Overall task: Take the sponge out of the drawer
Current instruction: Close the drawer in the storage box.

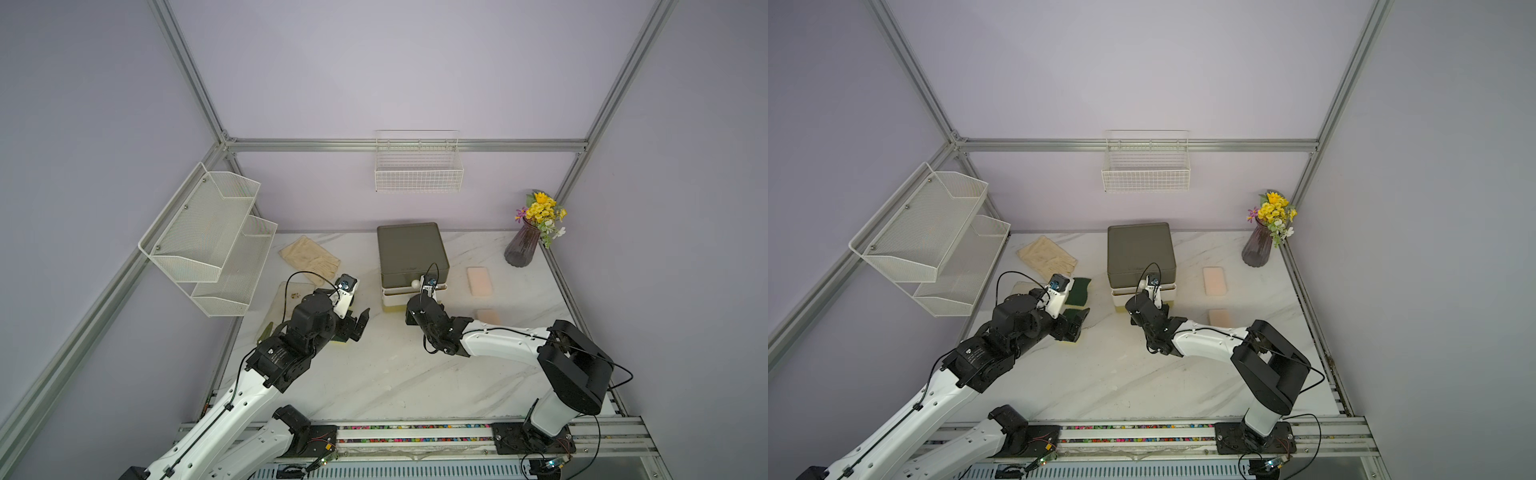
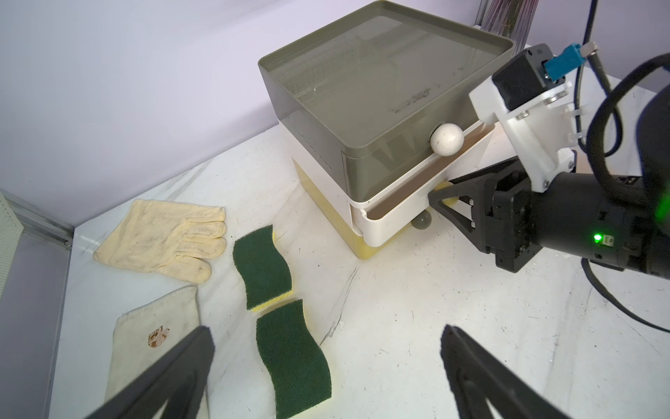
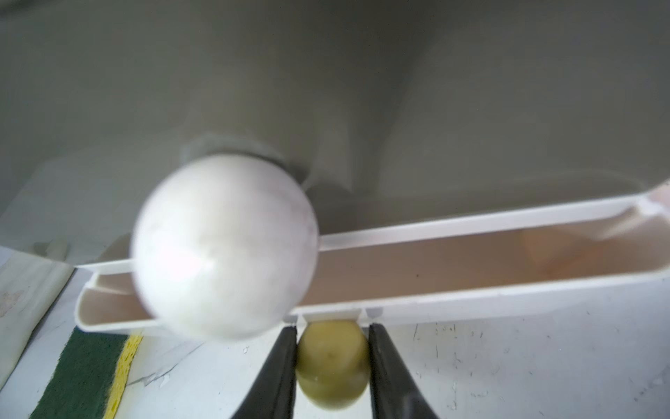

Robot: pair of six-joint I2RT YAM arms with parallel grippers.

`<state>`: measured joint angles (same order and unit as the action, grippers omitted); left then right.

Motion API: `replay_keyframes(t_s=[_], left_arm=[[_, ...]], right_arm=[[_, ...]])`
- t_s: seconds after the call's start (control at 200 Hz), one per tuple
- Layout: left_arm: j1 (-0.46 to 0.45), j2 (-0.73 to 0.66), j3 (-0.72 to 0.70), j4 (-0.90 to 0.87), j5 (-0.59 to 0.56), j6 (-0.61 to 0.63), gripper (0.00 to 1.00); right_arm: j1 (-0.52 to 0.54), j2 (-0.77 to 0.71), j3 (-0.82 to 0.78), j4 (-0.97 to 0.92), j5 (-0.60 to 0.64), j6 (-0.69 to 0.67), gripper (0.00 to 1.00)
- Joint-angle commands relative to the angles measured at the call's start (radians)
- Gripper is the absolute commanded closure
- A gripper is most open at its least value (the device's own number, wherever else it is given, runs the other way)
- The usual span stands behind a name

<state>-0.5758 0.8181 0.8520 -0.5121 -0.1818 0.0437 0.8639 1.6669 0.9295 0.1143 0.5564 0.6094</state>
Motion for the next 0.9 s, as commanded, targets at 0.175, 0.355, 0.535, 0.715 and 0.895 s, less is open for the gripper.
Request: replay_keyframes(t_s=[0.175,0.355,0.535,0.715,0.895], left_arm=[[0.009,-0.005,-0.004,0.041,0.016,-0.018,0.0],[0.01,-0.006,-0.004,0.042,0.018,-0.018,0.0],[0.011,-0.007,-0.004,0.041,0.022,-0.018,0.0],[0.01,-0.012,-0.004,0.042,0.022,-0.017,0.0],[0.01,-0.019,-0.004,0.04,0.02,-0.017,0.0]], right_arm=[[-0.028,0.035,-0.043,0.238,0.134,-0.055,0.84],[-0.028,0.088,-0.026,0.27,0.125,-0.08,0.81],[-0.034,0.157,0.034,0.237,0.101,-0.08,0.77],[-0.063,0.207,0.073,0.232,0.06,-0.056,0.76],[-0.074,0.248,0.114,0.237,0.021,-0.054,0.73]])
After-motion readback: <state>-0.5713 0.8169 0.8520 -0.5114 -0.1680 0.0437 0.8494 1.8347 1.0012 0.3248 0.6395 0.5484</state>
